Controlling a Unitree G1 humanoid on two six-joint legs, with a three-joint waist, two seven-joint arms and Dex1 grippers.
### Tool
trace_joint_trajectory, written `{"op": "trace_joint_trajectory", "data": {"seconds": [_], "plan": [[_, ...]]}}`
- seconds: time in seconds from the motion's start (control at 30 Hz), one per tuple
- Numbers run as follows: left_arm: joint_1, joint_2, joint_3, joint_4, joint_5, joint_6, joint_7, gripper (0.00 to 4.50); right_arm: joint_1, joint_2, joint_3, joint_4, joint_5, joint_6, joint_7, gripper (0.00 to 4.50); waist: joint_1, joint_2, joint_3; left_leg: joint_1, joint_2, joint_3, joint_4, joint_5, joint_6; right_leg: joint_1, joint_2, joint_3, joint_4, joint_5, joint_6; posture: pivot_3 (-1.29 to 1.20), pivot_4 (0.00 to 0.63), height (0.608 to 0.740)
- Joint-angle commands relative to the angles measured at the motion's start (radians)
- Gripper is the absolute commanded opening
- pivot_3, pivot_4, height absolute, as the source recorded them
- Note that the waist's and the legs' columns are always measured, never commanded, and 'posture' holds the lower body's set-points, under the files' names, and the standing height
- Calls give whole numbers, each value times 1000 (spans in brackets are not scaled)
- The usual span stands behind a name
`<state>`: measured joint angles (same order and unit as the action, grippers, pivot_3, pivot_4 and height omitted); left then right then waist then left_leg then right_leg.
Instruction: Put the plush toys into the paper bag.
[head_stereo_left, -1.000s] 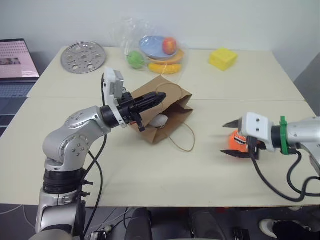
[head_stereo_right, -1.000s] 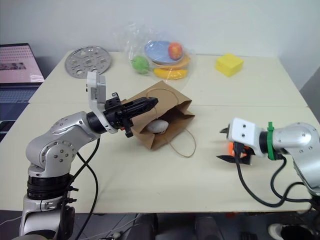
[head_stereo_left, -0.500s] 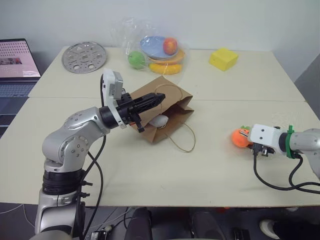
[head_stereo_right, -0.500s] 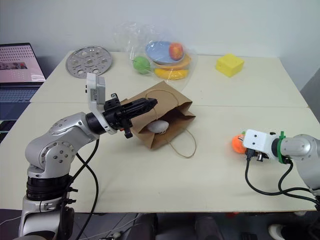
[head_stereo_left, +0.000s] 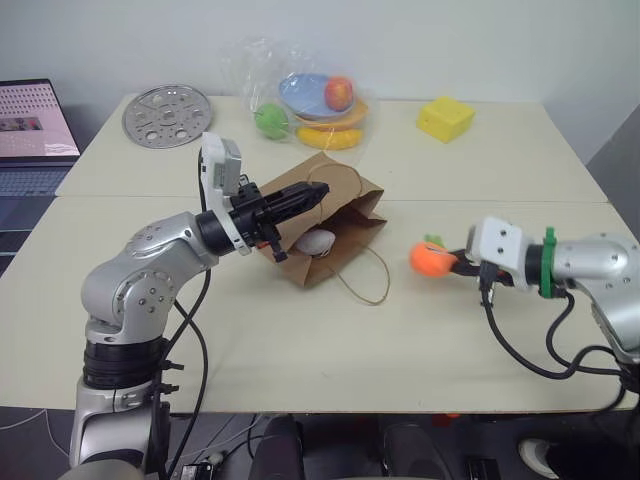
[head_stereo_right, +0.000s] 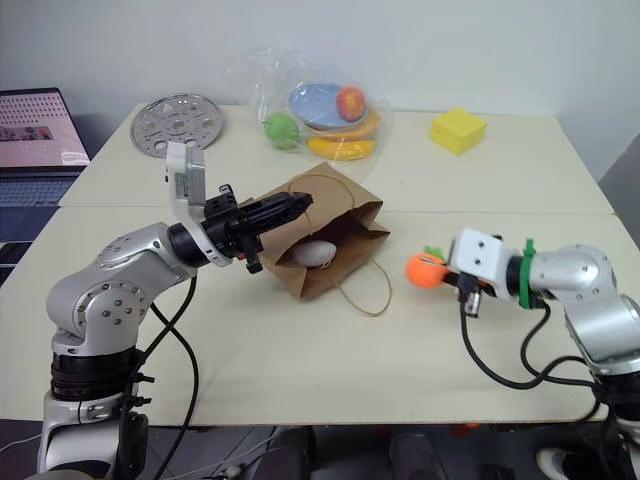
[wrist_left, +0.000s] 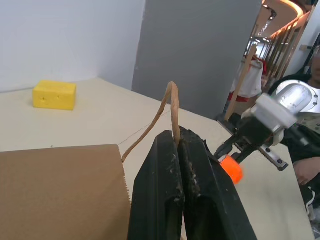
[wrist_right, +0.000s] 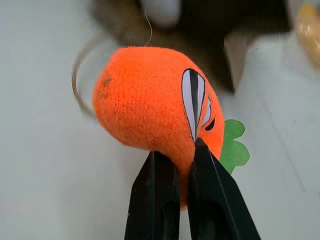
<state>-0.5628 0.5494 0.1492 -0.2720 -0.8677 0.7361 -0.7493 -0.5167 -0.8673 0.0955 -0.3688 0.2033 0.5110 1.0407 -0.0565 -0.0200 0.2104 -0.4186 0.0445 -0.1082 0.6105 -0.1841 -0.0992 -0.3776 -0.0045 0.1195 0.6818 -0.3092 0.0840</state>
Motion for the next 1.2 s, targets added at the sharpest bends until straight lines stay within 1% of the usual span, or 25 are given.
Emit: {"op": "trace_joint_trajectory", "data": {"seconds": [0.03, 0.13, 0.2, 0.23, 0.33, 0.4, 0.5, 0.63, 0.67, 0.7, 0.83, 0.87, 0.93, 1.0, 1.13, 1.2], "plan": [[-35, 8, 51, -39, -58, 11, 10, 0, -64, 66, 55, 19, -7, 32, -36, 23, 5, 0, 0, 0, 0, -1, 0, 0, 0, 0, 0, -1, 0, 0, 0, 0, 150, 740], [-37, 19, 50, -53, -71, 22, 5, 0, -146, 184, 142, 101, -51, 31, -84, 23, 2, 0, 0, 0, 0, 0, 0, 0, 0, 0, 0, -1, 0, 0, 0, 0, 150, 740], [-29, 22, 43, -68, -73, 30, 0, 0, -189, 256, 169, 160, -69, 37, -123, 23, -1, 0, 0, 0, 0, 0, 0, 0, 0, 0, 0, -1, 0, 0, 0, 0, 150, 740], [-24, 20, 41, -75, -77, 33, 3, 0, -213, 302, 180, 196, -77, 41, -149, 23, -1, 0, 0, 0, 0, 0, 0, 0, 0, -1, 0, 0, 0, 0, 0, 0, 150, 740], [-13, 22, 35, -91, -75, 34, 3, 0, -256, 379, 193, 268, -111, 35, -207, 23, 0, 0, 0, 0, 0, -1, -1, 0, 0, -1, 0, -1, 0, 0, -1, 0, 150, 740], [-2, 24, 34, -101, -80, 39, 0, 0, -291, 446, 184, 333, -136, 46, -283, 23, 2, 0, 0, -1, 0, -1, -1, 0, 0, -2, 0, -2, 1, 1, -1, 0, 150, 740], [3, 25, 36, -102, -82, 41, -4, 0, -323, 513, 175, 398, -162, 58, -362, 23, 1, 0, 0, -1, 0, -1, -2, 0, 0, -2, 0, -2, 1, 1, -2, 0, 150, 740], [-5, 20, 37, -91, -80, 37, -3, 0, -339, 557, 187, 443, -189, 41, -408, 23, 2, 0, 0, -1, 0, -2, -2, 0, 0, -2, 0, -2, 1, 1, -2, 0, 150, 740], [-6, 18, 37, -89, -81, 37, -3, 0, -341, 563, 189, 452, -197, 34, -417, 583, 1, 0, 0, -1, 0, -2, -2, 0, 0, -2, 0, -2, 1, 1, -2, 0, 150, 740], [-7, 18, 37, -89, -81, 36, -3, 0, -342, 567, 188, 457, -203, 30, -422, 828, 0, 0, 0, -1, 0, -2, -2, 0, 0, -2, 0, -2, 1, 1, -2, 0, 150, 740], [-11, 16, 40, -78, -75, 32, -1, 0, -334, 565, 199, 441, -215, 26, -411, 2253, 0, 0, 0, -1, 0, -2, -2, 0, 0, -2, 0, -2, 1, 1, -2, 0, 150, 740], [-11, 13, 43, -73, -71, 28, 7, 0, -329, 559, 194, 424, -215, 31, -405, 2663, 0, 0, 0, -1, 0, -1, -2, 0, 0, -2, 0, -2, 1, 1, -2, 0, 150, 740], [-12, 5, 49, -65, -66, 22, 22, 0, -322, 548, 186, 398, -212, 40, -393, 3298, 0, 0, 0, -1, 0, -2, -2, 0, 0, -2, 0, -2, 1, 1, -2, 0, 150, 740], [-14, -3, 49, -54, -55, 10, 38, 0, -314, 525, 177, 359, -202, 55, -369, 4034, 1, 0, 0, -1, 0, -2, -2, 0, 0, -2, 0, -2, 1, 1, -2, 0, 150, 740], [-22, -12, 47, -39, -43, -4, 53, 0, -299, 486, 153, 266, -160, 97, -317, 4034, 0, 0, 0, -1, 0, -2, -2, 0, 0, -2, 0, -2, 1, 1, -2, 0, 150, 740], [-36, -20, 51, -22, -36, -16, 66, 0, -277, 419, 119, 151, -91, 153, -239, 4034, 3, 0, 0, -2, 0, -2, -2, 0, 0, -2, 0, -2, 1, 1, -2, 0, 150, 740]]}}
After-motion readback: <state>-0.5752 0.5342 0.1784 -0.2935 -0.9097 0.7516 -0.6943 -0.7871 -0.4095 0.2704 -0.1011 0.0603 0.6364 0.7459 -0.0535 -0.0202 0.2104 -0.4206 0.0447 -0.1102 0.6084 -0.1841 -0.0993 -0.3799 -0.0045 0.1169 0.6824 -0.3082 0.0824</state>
